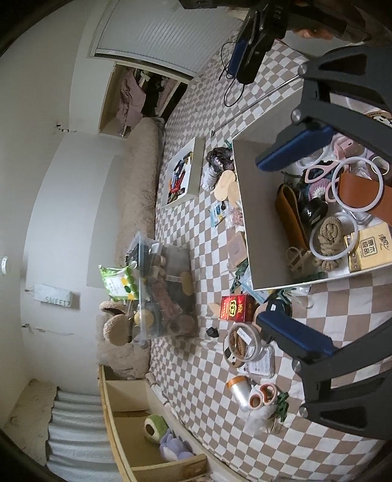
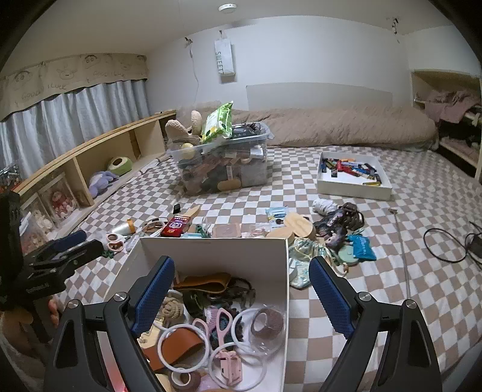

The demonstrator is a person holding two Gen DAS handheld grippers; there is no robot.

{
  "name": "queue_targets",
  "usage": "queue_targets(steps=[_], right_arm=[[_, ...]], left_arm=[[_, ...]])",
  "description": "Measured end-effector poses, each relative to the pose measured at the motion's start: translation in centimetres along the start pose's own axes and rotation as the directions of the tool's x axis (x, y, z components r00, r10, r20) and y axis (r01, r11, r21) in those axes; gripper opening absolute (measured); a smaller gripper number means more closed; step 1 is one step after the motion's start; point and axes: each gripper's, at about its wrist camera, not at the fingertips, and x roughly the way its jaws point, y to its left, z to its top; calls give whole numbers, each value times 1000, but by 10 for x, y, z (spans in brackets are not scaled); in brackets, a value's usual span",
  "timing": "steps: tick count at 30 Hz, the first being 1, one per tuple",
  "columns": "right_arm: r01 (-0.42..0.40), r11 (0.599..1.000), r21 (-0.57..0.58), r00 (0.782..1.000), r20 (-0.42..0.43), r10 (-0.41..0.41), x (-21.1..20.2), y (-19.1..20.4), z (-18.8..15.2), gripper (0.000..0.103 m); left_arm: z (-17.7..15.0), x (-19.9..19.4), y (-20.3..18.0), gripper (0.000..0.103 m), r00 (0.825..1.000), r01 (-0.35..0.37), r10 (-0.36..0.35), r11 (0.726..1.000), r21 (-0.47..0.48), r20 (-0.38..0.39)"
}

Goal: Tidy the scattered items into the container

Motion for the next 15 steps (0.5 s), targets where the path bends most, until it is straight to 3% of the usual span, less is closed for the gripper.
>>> queue_targets(steps=[2, 15], right_arm=[[15, 1000, -11, 1000, 11, -15, -4, 1, 0, 103], [55, 998, -23, 997, 52, -54, -26, -1, -2, 103]], left_arm=[[0, -3, -1, 100, 1000, -8, 8, 1000, 1, 5], [2, -20, -7, 103, 1000, -6, 6, 1000, 2, 0]])
